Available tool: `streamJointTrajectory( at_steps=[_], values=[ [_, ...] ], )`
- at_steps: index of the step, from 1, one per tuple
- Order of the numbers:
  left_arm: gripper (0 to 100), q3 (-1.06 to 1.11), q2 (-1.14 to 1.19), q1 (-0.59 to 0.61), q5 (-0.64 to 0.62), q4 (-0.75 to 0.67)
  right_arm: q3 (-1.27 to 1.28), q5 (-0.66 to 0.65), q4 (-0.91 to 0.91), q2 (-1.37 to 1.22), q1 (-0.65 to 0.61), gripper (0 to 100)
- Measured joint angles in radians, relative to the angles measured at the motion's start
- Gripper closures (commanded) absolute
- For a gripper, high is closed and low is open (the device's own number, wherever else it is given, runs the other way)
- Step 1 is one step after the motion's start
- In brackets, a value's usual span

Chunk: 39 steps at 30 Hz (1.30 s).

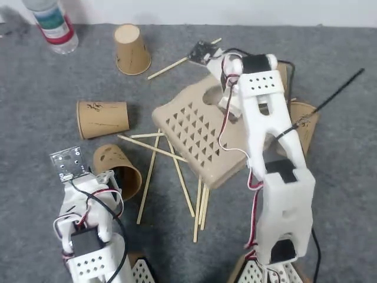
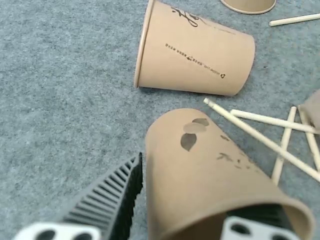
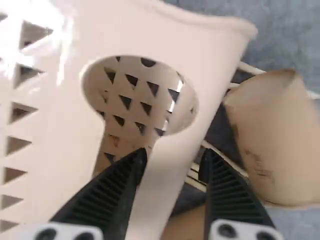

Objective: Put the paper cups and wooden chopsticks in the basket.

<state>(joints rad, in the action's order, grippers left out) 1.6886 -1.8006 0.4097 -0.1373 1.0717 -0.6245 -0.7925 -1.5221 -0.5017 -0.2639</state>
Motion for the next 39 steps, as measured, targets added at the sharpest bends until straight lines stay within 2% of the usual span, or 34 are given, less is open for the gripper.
streamJointTrajectory(
  at_steps=[6,10,22,28,29,33,39],
  values=[
    [74,0.0,0.0,0.0,0.0,0.0,0.0,0.04,0.124,0.069,0.0,82.2],
    [74,0.0,0.0,0.0,0.0,0.0,0.0,0.06,0.137,0.069,0.002,82.2],
    [74,0.0,0.0,0.0,0.0,0.0,0.0,0.066,-0.107,0.077,0.0,82.9],
    [74,0.0,0.0,0.0,0.0,0.0,0.0,0.069,-0.233,0.181,0.002,99.5],
    [74,0.0,0.0,0.0,0.0,0.0,0.005,0.069,-0.235,0.204,0.002,98.7],
    [74,0.0,0.0,0.0,0.0,0.0,0.118,0.066,-0.235,0.328,0.003,96.5],
    [74,0.0,0.0,0.0,0.0,0.0,0.42,0.066,-0.235,0.531,0.011,96.6]
  ],
)
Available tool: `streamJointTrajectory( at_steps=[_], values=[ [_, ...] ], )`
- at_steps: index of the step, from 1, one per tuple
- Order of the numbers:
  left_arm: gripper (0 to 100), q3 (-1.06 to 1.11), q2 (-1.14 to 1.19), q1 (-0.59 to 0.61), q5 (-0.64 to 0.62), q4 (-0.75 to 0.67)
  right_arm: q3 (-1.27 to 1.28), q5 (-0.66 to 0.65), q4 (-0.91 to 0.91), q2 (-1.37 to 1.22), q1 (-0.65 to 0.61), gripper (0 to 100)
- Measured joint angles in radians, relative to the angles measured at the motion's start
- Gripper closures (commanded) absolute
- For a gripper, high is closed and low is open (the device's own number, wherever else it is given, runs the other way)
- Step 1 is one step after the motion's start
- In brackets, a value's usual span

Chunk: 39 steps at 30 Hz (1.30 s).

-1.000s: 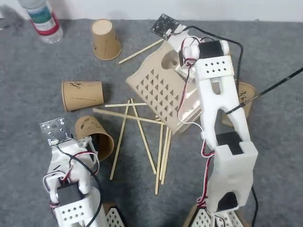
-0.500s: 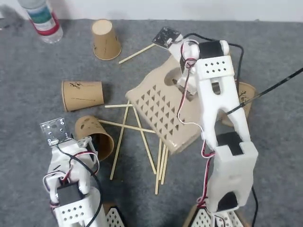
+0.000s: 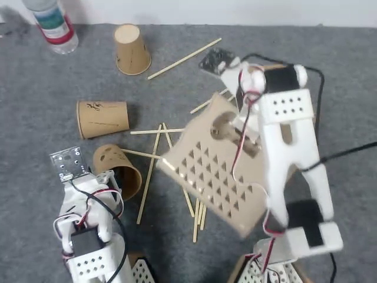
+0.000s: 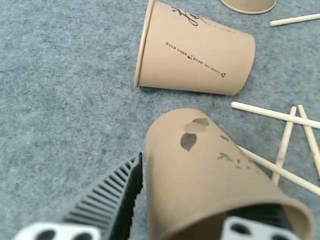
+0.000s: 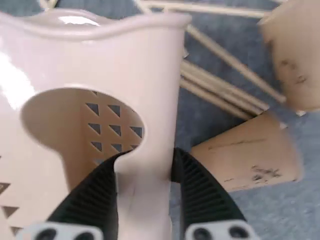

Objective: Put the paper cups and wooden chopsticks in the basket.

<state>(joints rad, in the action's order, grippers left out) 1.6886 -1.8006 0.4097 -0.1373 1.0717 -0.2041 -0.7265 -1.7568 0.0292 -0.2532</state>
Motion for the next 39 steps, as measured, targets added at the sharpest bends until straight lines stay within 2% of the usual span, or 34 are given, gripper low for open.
streamJointTrajectory(
  at_steps=[4,9,12,17,22,24,27,33,39],
  values=[
    [74,0.0,0.0,0.0,0.0,0.0,0.152,0.0,0.025,0.132,-0.002,99.4],
    [74,0.0,0.0,0.0,0.0,0.0,0.344,0.0,0.158,0.318,-0.005,99.1],
    [74,0.0,0.0,0.0,0.0,0.0,0.5,0.02,0.284,0.451,-0.005,99.1],
    [74,0.0,0.0,0.0,0.0,0.0,0.799,0.124,0.574,0.713,-0.005,99.1],
    [74,0.0,0.0,0.0,0.0,0.0,1.103,0.143,0.825,0.999,-0.034,99.1],
    [71,0.0,0.0,0.0,0.0,0.0,1.201,0.146,0.879,1.112,-0.048,99.1],
    [65,0.0,0.0,0.0,0.0,0.0,1.304,0.183,0.905,1.266,-0.054,99.1],
    [65,-0.032,0.0,0.0,0.011,0.0,1.35,0.302,0.893,1.447,-0.038,99.1],
    [64,-0.244,0.0,0.0,0.178,0.061,1.35,0.358,0.868,1.485,-0.032,99.1]
  ],
)
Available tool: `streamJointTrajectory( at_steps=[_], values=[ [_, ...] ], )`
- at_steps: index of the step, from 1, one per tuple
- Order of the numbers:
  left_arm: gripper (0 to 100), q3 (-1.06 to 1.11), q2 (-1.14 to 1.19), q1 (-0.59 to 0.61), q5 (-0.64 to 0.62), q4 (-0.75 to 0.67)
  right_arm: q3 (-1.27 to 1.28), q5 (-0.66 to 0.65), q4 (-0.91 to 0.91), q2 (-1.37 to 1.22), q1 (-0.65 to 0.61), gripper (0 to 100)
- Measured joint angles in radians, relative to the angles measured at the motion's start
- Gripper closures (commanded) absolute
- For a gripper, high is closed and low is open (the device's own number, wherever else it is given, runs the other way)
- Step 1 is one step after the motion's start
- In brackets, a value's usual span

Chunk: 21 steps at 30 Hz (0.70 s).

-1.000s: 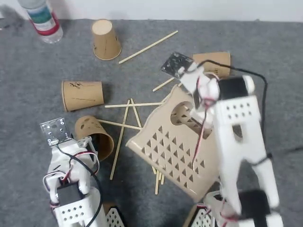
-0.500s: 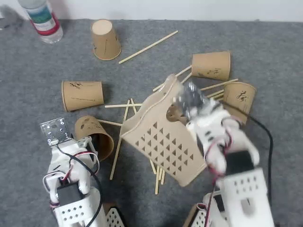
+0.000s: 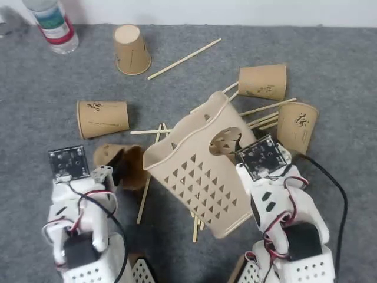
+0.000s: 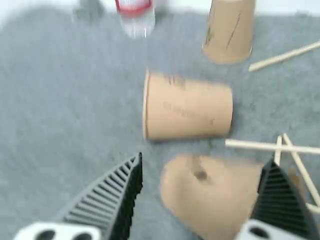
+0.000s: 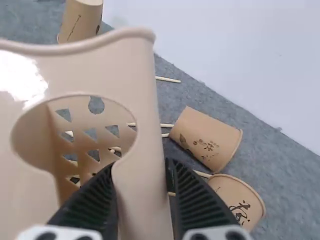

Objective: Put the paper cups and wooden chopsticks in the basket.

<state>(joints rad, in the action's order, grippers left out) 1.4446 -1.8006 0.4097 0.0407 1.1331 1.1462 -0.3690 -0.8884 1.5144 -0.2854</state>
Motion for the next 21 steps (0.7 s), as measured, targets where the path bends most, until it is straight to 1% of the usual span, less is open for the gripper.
streamJointTrajectory(
  at_steps=[2,6,10,15,21],
  values=[
    [65,-0.083,0.0,0.0,0.055,0.014,0.0,0.006,0.0,0.0,0.02,99.1],
    [65,-0.233,0.0,-0.051,0.183,0.029,0.0,0.057,0.0,0.0,0.058,99.1],
    [65,-0.42,0.025,-0.14,0.224,0.11,0.0,0.123,0.008,0.0,0.066,99.1],
    [65,-0.717,0.244,-0.284,0.227,0.236,0.0,0.189,0.012,0.0,0.066,99.1],
    [64,-1.051,0.637,-0.48,0.176,0.368,0.0,0.198,0.012,0.0,0.066,99.1]
  ],
)
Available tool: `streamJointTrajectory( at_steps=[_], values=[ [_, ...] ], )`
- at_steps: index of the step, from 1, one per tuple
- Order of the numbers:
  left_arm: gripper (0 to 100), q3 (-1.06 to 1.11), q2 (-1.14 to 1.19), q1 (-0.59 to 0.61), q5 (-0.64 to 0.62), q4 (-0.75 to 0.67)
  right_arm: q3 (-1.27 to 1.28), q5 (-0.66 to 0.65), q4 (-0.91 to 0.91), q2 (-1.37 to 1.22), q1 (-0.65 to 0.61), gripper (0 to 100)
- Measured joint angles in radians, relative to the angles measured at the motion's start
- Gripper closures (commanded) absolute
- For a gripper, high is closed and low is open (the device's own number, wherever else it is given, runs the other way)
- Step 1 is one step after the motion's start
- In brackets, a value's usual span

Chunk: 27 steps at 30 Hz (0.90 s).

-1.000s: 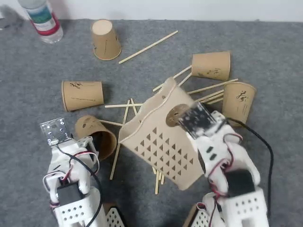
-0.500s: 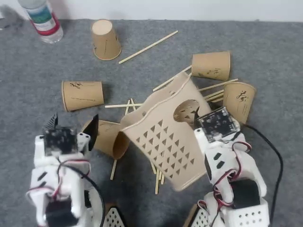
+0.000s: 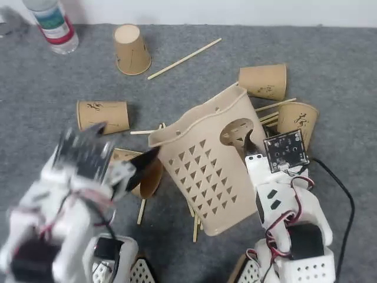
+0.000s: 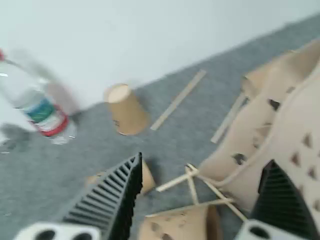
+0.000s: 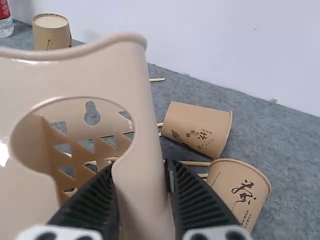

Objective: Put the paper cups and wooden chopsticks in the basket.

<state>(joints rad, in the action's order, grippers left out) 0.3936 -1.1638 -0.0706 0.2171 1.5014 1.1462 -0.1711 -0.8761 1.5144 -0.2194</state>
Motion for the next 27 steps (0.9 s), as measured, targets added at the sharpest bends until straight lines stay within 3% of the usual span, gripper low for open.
streamJointTrajectory(
  at_steps=[6,11,15,22,27],
  values=[
    [64,-0.339,0.41,-0.109,-0.21,0.21,0.0,0.0,0.0,0.0,0.0,99.1],
    [64,-0.41,0.562,-0.087,-0.37,0.227,0.0,0.0,0.0,0.0,0.0,99.1],
    [64,-0.41,0.605,-0.106,-0.374,0.227,0.0,0.002,0.0,0.0,0.0,99.1],
    [64,-0.414,0.698,-0.282,-0.269,0.232,0.0,0.003,0.0,0.0,0.0,99.1],
    [64,-0.448,0.729,-0.336,-0.242,0.222,0.0,0.003,0.0,0.0,0.0,99.1]
  ],
)
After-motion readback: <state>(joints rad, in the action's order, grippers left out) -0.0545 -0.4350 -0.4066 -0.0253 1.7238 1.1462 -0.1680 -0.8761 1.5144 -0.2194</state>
